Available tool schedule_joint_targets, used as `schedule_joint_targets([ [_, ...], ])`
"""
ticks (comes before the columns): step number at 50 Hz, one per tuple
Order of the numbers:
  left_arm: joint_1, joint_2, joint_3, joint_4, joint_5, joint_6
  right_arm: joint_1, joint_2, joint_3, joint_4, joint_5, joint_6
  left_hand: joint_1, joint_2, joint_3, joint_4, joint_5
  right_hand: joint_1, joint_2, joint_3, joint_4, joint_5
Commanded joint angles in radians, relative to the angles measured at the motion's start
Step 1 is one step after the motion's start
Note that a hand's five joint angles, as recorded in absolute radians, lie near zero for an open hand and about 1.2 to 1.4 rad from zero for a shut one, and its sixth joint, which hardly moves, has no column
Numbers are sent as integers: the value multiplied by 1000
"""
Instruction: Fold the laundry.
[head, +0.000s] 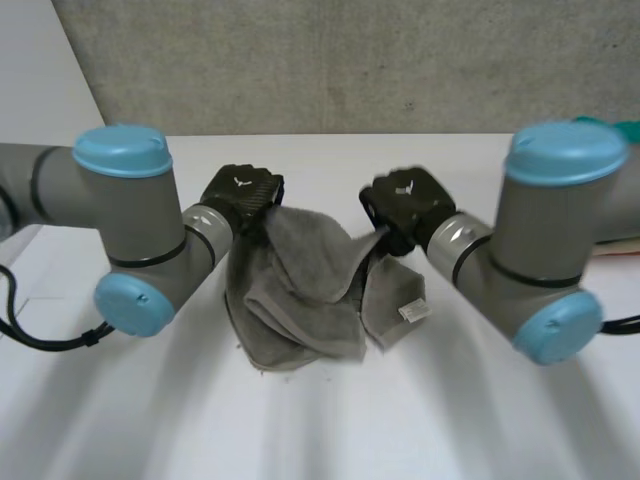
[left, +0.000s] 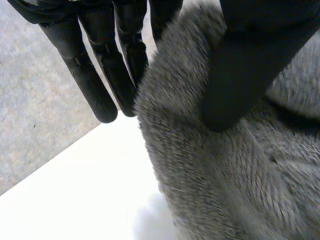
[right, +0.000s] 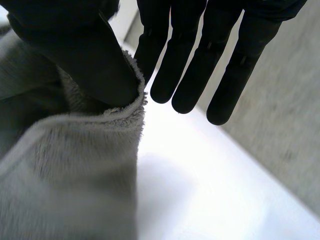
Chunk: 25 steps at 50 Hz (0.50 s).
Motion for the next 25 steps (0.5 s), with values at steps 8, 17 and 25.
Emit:
schedule_joint_targets([
  [8, -57, 181, -125, -2, -197, 8, 7, 130, -57, -40, 157, 0, -556, -574, -584, -582, -583, 276, 223, 211, 201, 240],
  [17, -194, 447, -533, 119, -189, 20, 7, 132, -48, -39, 180, 3, -333, -351, -361, -359, -360, 276, 223, 211, 201, 240],
  [25, -295, 337, -659, 326, -122, 31, -4, 127, -27, -36, 177, 3, -239, -257, -267, -265, -266, 276, 223, 211, 201, 240],
])
